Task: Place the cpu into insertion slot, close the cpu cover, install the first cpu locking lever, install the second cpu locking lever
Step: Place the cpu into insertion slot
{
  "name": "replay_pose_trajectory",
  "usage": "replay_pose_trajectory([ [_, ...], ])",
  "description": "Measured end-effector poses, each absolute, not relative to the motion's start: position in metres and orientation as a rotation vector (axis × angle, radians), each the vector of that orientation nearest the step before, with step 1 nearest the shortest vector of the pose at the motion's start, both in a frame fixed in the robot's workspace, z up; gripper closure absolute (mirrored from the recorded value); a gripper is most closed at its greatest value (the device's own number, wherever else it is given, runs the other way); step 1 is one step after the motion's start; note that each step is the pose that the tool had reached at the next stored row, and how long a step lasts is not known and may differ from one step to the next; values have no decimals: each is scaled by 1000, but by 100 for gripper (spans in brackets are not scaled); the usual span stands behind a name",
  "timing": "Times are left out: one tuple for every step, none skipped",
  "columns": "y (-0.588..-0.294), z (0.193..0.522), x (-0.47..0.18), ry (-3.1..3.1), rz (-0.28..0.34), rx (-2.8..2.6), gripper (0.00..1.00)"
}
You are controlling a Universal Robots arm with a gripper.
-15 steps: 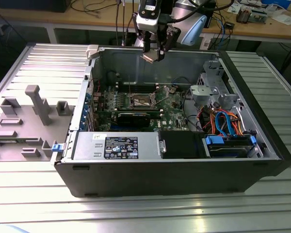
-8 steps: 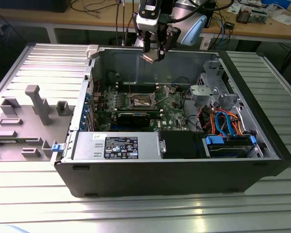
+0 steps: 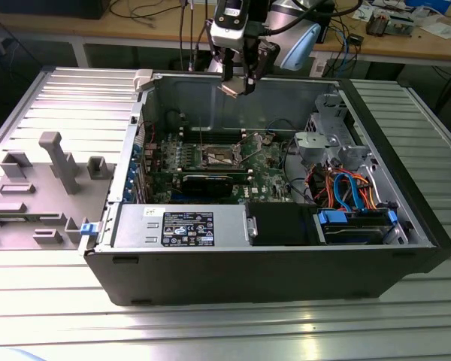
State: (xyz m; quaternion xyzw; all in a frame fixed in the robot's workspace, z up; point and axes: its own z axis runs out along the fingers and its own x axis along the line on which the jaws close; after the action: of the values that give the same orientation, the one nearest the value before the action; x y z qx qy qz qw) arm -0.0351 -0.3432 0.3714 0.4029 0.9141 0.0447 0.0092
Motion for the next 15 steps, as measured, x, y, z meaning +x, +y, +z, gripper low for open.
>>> replay_pose_trajectory([
  [-343, 371, -35, 2854, 140, 1261, 46],
  [-343, 371, -35, 2853, 140, 1264, 46],
  [-343, 371, -35, 2852, 140, 1266, 46],
  [-343, 371, -35, 2850, 140, 1268, 46],
  [-343, 371, -35, 2849, 140, 1270, 46],
  [-343, 371, -35, 2848, 139, 1273, 46],
  [-343, 371, -35, 2847, 140, 1275, 46],
  [-343, 371, -35, 2846, 139, 1278, 46],
  [-343, 371, -35, 2845, 139, 1280, 46],
  [-343, 371, -35, 2844, 139, 1282, 46],
  [-343, 371, -35, 2842, 139, 1286, 46],
  [-343, 371, -35, 2840, 139, 1290, 46],
  [-343, 371, -35, 2839, 139, 1292, 46],
  [-343, 371, -35, 2838, 139, 1294, 46],
  [-343, 371, -35, 2836, 139, 1298, 46],
])
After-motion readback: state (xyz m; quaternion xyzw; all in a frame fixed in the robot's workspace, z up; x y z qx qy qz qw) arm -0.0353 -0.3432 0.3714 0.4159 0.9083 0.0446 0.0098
